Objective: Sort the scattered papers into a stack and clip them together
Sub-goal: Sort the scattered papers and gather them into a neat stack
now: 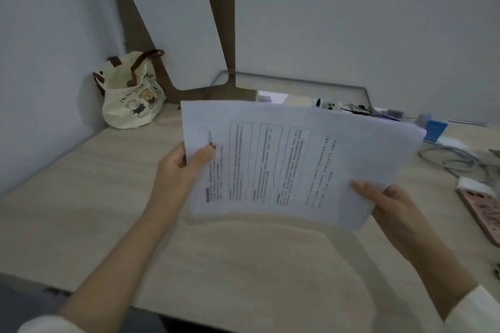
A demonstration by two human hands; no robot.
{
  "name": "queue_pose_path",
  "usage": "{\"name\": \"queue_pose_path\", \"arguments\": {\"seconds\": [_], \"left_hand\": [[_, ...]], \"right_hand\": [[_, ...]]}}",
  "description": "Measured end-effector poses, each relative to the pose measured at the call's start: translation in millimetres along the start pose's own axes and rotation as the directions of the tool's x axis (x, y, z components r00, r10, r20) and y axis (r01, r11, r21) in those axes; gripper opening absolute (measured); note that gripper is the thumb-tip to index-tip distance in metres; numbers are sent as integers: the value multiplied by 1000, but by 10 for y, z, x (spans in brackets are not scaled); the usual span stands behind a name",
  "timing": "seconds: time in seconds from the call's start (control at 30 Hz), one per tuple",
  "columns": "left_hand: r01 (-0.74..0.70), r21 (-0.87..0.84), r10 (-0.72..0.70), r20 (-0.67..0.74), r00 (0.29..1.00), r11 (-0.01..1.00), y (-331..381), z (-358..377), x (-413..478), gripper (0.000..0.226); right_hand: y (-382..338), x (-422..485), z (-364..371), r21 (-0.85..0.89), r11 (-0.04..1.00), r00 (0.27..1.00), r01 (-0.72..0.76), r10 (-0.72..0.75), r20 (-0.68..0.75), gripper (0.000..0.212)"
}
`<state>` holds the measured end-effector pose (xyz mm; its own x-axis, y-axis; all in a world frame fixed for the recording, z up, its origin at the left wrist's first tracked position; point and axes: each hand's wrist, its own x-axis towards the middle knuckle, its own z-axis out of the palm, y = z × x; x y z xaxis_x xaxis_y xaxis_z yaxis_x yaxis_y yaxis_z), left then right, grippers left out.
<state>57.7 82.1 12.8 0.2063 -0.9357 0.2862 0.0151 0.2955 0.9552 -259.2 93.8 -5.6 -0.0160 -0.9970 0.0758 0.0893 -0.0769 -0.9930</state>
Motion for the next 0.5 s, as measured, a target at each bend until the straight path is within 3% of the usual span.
{"name": "queue_pose_path", "arguments": {"seconds": [0.13,0.2,0.33,0.43,0.5], "left_hand": [[262,16,-262,134,956,965,-433,-78,-171,17],[282,12,-281,150,948,959,-475,-86,-171,16],[267,-30,-258,170,951,963,-447,-127,-150,18],[398,39,-391,296,872,917,-559,-201,-239,20],[468,88,-465,370,804,879,-639,-258,-254,38]], "right_hand": [[297,-66,-15,-52,992,993,-115,117,29,72],[297,-46,-37,-46,993,994,-109,109,16,77],[225,-24,-86,-24,995,995,-92,93,48,64],[329,-88,-95,-119,982,986,-144,153,69,74],[381,-102,-98,-167,970,979,-176,190,73,76]]}}
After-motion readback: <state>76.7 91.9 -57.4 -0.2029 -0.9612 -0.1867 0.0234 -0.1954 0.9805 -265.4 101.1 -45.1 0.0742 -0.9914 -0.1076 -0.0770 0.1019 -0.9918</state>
